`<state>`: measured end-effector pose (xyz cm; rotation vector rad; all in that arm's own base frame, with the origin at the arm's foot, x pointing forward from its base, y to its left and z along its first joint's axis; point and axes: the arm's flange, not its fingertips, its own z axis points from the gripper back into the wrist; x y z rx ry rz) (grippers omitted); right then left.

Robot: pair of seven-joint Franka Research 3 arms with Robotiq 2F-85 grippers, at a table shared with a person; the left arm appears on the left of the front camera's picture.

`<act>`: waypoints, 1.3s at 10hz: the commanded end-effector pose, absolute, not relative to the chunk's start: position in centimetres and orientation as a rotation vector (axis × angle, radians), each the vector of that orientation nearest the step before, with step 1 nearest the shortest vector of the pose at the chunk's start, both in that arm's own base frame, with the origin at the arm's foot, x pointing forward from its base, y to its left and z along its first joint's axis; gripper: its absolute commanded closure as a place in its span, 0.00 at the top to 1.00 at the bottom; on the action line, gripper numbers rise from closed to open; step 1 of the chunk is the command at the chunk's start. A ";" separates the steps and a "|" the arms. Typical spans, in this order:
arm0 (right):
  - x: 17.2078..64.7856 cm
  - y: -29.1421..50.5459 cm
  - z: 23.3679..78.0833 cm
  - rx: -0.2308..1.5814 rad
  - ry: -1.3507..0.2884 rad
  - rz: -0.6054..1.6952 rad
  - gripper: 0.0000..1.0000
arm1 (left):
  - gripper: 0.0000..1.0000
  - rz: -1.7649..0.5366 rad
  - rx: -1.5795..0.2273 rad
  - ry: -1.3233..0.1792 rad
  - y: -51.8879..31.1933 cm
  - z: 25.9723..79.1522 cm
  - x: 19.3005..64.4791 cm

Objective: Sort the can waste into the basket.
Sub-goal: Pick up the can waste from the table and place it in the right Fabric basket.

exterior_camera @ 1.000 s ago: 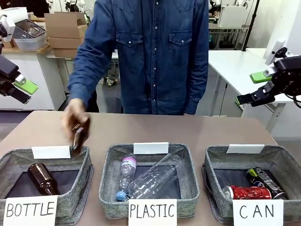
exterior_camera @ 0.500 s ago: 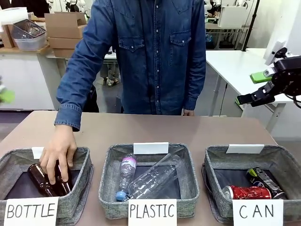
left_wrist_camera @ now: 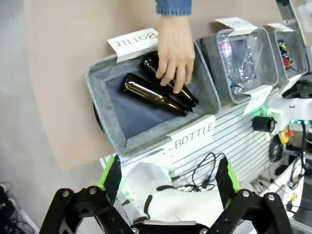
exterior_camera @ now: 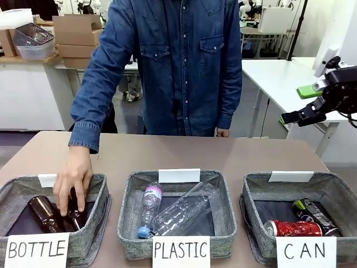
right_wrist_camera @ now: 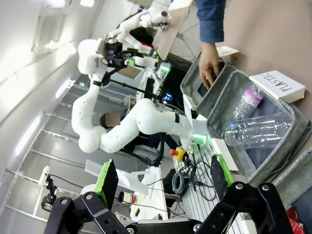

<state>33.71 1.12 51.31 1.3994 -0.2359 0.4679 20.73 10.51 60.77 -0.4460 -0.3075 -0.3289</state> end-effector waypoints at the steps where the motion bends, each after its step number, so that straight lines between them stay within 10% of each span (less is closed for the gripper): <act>1: 33.7 0.8 51.3 1.397 -0.242 0.492 1.00 | 1.00 -0.306 -0.462 -0.311 11.5 60.6 20.2; 9: 33.7 0.8 51.3 1.397 -0.242 0.492 1.00 | 1.00 -0.169 -1.267 -0.264 -5.8 54.2 22.1; 13: 33.7 0.8 51.3 1.397 -0.242 0.492 1.00 | 1.00 -0.291 -1.132 -0.227 -5.7 56.8 24.7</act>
